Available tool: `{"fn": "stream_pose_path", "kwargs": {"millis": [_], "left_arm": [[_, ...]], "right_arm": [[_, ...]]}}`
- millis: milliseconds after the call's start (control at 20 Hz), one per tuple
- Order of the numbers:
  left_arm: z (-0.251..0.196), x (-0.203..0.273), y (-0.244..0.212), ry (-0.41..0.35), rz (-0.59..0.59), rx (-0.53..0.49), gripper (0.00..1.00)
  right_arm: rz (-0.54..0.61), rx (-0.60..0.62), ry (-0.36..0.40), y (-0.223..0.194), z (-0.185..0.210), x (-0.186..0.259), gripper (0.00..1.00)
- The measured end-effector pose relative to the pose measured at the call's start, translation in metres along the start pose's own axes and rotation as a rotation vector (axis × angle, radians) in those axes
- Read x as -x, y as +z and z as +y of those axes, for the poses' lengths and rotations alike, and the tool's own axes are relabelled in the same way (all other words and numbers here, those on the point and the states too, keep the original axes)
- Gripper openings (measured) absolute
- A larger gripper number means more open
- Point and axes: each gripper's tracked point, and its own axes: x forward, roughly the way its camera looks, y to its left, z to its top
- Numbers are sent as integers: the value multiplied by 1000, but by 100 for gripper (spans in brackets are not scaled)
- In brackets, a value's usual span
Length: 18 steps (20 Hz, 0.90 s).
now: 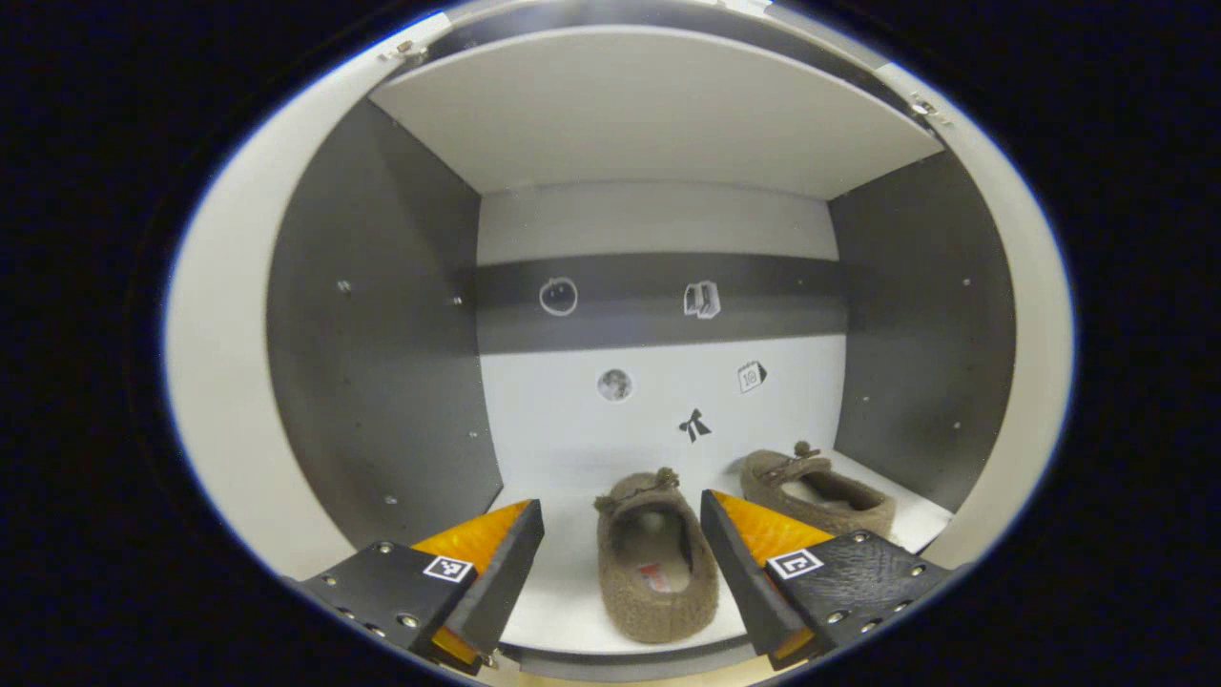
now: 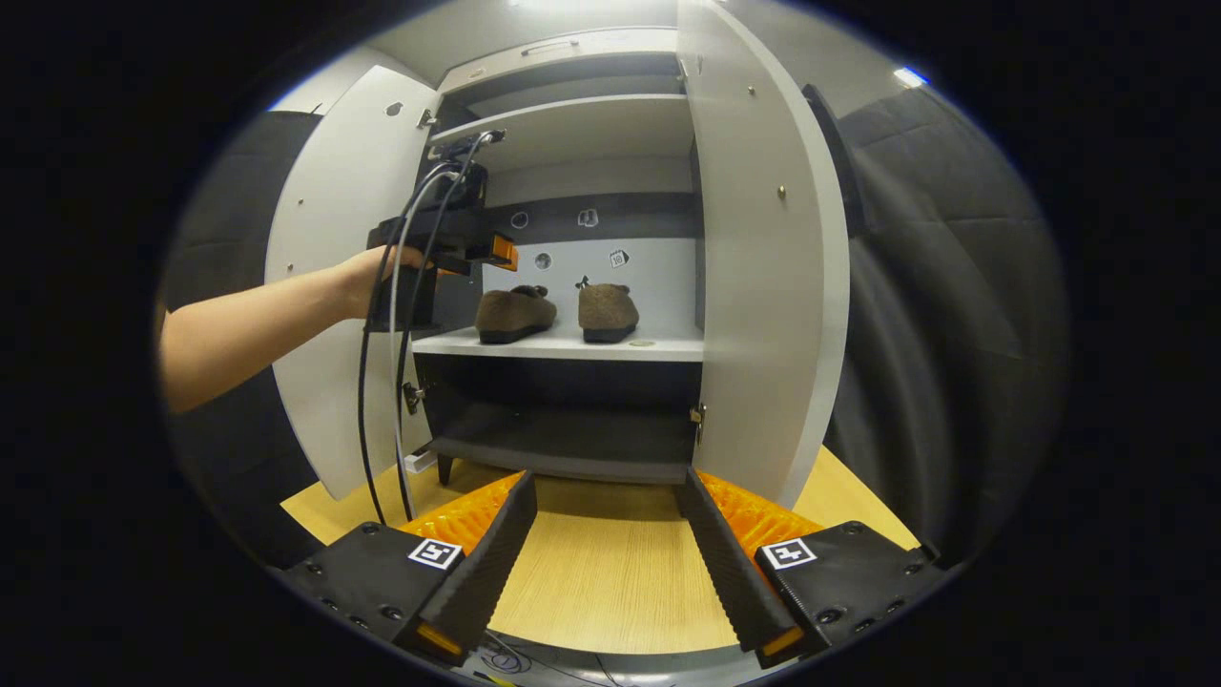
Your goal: Grab one shoe with the right hand and put it into the shoe cabinet, grab the other shoe with the left hand and put it into the shoe cabinet; then close the right door with the right hand and the left door with the left hand.
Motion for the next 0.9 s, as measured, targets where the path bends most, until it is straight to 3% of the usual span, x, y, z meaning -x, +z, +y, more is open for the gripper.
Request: {"fn": "stream_pose_path", "kwargs": {"millis": [50,350,700,750,850,900], "left_arm": [[1,15,8,3,-33,16,100],[17,100,23,-19,-132,59,100],[29,189,11,10,-138,53,100],[31,202,5,14,-136,40,88],[32,223,-8,17,-117,14,100],[32,233,-13,16,-104,6,100]], "right_arm": [[-9,3,-3,5,0,0,97],[-64,1,-14,30,1,7,97],[-143,8,-14,71,2,18,98],[-154,13,-10,76,4,20,98],[-177,21,1,89,6,29,98],[-185,23,5,94,9,30,97]]}}
